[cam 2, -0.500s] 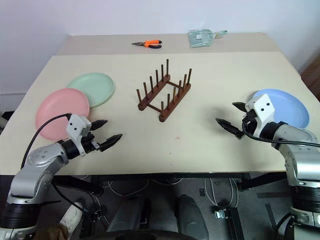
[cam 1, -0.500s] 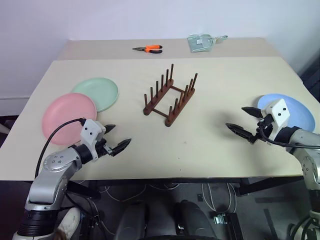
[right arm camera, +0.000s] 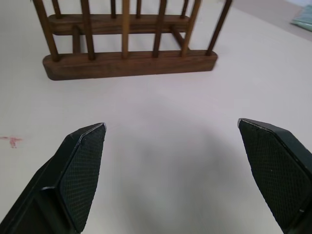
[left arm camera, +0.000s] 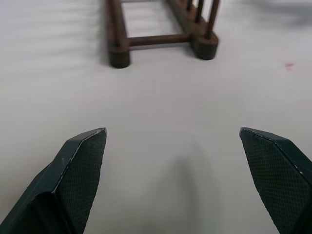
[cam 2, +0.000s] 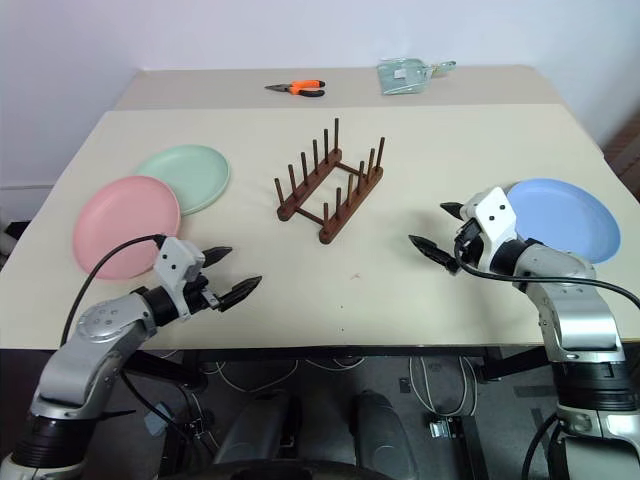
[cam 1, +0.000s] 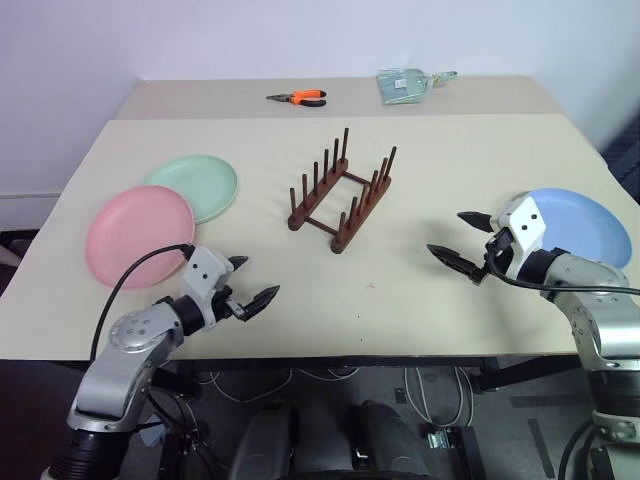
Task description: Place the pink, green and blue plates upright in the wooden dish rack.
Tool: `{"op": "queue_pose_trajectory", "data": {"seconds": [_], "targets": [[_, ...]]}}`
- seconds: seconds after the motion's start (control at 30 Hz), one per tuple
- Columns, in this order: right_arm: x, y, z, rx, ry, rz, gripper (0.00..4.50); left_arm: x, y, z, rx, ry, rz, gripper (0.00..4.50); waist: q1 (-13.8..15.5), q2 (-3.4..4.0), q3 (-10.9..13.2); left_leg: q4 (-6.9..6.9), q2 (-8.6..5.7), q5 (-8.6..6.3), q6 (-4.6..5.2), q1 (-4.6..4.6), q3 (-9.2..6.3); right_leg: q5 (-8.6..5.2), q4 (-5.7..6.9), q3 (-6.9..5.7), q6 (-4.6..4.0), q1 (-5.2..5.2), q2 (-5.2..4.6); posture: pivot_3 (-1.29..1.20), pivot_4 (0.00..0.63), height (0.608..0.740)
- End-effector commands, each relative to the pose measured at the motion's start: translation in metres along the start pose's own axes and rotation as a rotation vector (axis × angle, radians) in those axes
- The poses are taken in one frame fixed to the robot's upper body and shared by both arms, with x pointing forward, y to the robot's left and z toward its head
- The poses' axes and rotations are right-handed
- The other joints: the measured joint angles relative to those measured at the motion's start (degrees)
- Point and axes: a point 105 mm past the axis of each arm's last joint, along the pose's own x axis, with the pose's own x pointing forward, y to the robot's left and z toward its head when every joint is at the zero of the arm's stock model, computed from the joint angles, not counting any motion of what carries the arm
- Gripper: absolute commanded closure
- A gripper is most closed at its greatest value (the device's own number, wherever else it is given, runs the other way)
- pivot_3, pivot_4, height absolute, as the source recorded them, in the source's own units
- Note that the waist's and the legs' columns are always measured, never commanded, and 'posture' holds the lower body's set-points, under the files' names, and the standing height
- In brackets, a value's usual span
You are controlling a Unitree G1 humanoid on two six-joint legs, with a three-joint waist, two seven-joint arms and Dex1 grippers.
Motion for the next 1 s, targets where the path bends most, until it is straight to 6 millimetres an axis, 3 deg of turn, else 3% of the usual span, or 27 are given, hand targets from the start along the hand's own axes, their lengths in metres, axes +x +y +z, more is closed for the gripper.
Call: {"op": "queue_pose_trajectory", "data": {"seconds": [0.03,0.13,0.33,0.53,0.6,0.73,0.9,1.0], "targets": [[0.002,0.019,0.01,-0.022,-0.037,0.044,0.06,0.02,-0.01,0.003,-0.052,-0.017,0.017,0.01,0.09,0.0,0.0,0.0,0.0,0.0,0.0,0.0,0.0,0.0,0.0,0.0,0.0,0.0,0.0,0.0,0.15,0.74],[0.006,0.036,0.009,-0.011,-0.039,0.072,0.06,0.039,-0.025,0.004,-0.091,-0.028,0.015,0.01,0.01,-0.02,0.0,0.05,0.0,0.0,0.0,-0.03,0.0,0.01,0.0,-0.01,0.02,0.01,0.01,0.0,0.15,0.74],[0.007,0.063,0.01,0.024,-0.049,0.106,0.06,0.102,-0.039,-0.011,-0.071,0.081,0.094,0.01,0.34,0.03,-0.05,0.11,-0.01,0.0,0.0,0.02,-0.02,0.03,0.05,-0.01,0.06,0.08,0.09,0.0,0.15,0.74],[0.004,0.068,0.011,0.012,-0.038,0.101,0.06,0.149,-0.053,0.0,-0.09,0.076,0.024,0.01,0.26,0.0,-0.08,0.17,-0.05,0.01,0.01,0.08,-0.01,0.07,0.03,-0.01,0.13,0.18,0.12,0.0,0.15,0.74],[0.006,0.069,0.013,0.009,-0.043,0.104,0.06,0.157,-0.055,0.002,-0.092,0.076,0.01,0.01,0.23,-0.01,-0.09,0.18,-0.07,0.01,0.01,0.08,-0.02,0.07,0.03,-0.03,0.14,0.21,0.13,0.0,0.15,0.74],[0.009,0.07,0.015,-0.006,-0.048,0.105,0.0,0.162,-0.051,0.008,-0.128,0.033,0.028,1.25,0.11,-0.02,-0.1,0.17,-0.07,0.01,0.02,0.1,-0.03,0.07,0.0,-0.02,0.15,0.22,0.14,0.0,0.15,0.74],[0.009,0.073,0.011,-0.025,-0.026,0.125,0.0,0.158,-0.053,0.015,-0.095,-0.022,-0.032,3.55,0.16,-0.02,-0.1,0.17,-0.07,0.01,0.01,0.1,-0.03,0.07,0.0,-0.02,0.15,0.22,0.13,0.0,0.15,0.74],[0.006,0.071,0.006,-0.034,0.0,0.131,0.0,0.153,-0.064,0.03,0.032,-0.103,-0.185,3.74,0.13,-0.01,-0.1,0.17,-0.07,0.02,0.01,0.1,-0.04,0.07,0.01,-0.02,0.15,0.22,0.13,0.0,0.15,0.74]]}}
